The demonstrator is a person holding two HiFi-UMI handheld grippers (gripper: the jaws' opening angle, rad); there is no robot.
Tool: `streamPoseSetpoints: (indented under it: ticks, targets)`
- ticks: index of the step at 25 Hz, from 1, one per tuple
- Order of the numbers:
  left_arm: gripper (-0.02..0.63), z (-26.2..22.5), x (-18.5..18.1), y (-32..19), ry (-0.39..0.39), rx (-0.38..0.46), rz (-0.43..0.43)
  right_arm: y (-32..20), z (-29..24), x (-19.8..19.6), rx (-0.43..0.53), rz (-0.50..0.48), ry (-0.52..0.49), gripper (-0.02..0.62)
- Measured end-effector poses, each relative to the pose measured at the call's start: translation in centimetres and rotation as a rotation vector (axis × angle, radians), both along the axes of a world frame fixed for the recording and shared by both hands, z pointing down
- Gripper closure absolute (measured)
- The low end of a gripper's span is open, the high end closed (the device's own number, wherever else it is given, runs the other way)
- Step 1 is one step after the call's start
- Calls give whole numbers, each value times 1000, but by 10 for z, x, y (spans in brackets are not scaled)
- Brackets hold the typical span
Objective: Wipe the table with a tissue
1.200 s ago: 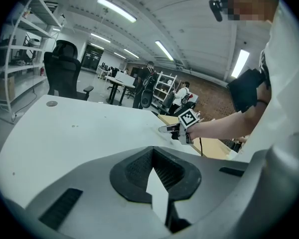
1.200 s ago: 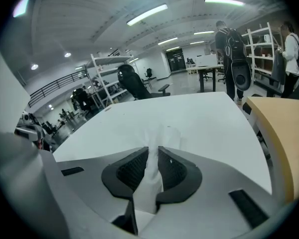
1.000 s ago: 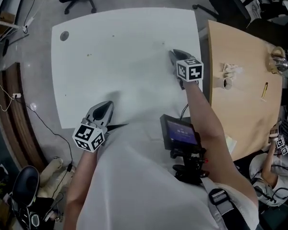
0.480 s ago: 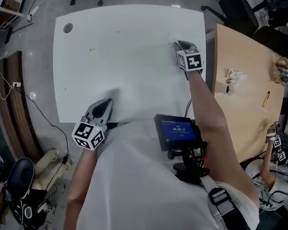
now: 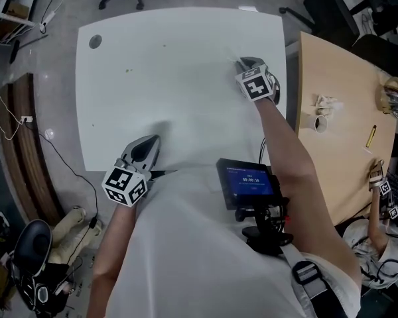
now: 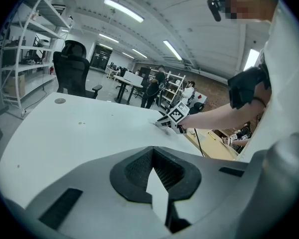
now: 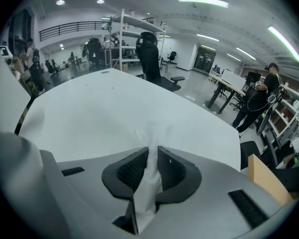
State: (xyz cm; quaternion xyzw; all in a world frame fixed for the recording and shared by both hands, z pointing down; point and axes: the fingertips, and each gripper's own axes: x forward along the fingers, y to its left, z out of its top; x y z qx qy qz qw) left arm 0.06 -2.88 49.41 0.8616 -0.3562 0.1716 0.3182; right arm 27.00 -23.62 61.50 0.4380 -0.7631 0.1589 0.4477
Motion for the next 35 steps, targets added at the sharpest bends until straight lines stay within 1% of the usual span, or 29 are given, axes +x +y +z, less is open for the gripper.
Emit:
streamPoseSetpoints:
  ticks: [4, 10, 18, 20, 21, 23, 25, 28, 31, 35]
  targets:
    - [600, 1, -1, -1, -4, -1, 1, 1, 2, -9, -35, -3, -10, 535]
    - [600, -1, 0, 1, -2, 5, 9, 11, 2, -32, -65, -60, -17, 537]
    - [601, -4, 0, -1, 1, 15, 10, 42, 3, -81, -122, -222, -69, 537]
    - [601, -4, -1, 0, -2, 17, 10, 51, 3, -91, -149, -268, -89, 537]
    - [601, -5, -2, 0, -4, 17, 9, 57, 3, -98, -175, -292, -125, 537]
    - [600, -7, -3, 1, -8, 23, 4, 73, 0, -113, -233, -331, -248, 537]
    - [601, -9, -3, -1, -11, 34, -2, 86, -6, -126, -255, -348, -353, 537]
    - [601, -15, -7, -4, -12, 47, -17, 96, -19, -134, -240, -333, -434, 537]
    - [600, -21, -8, -9, -14, 64, -27, 95, -39, -138, -213, -282, -536, 535]
    - [601, -25, -7, -9, -31, 75, -12, 90, -67, -134, -143, -206, -656, 537]
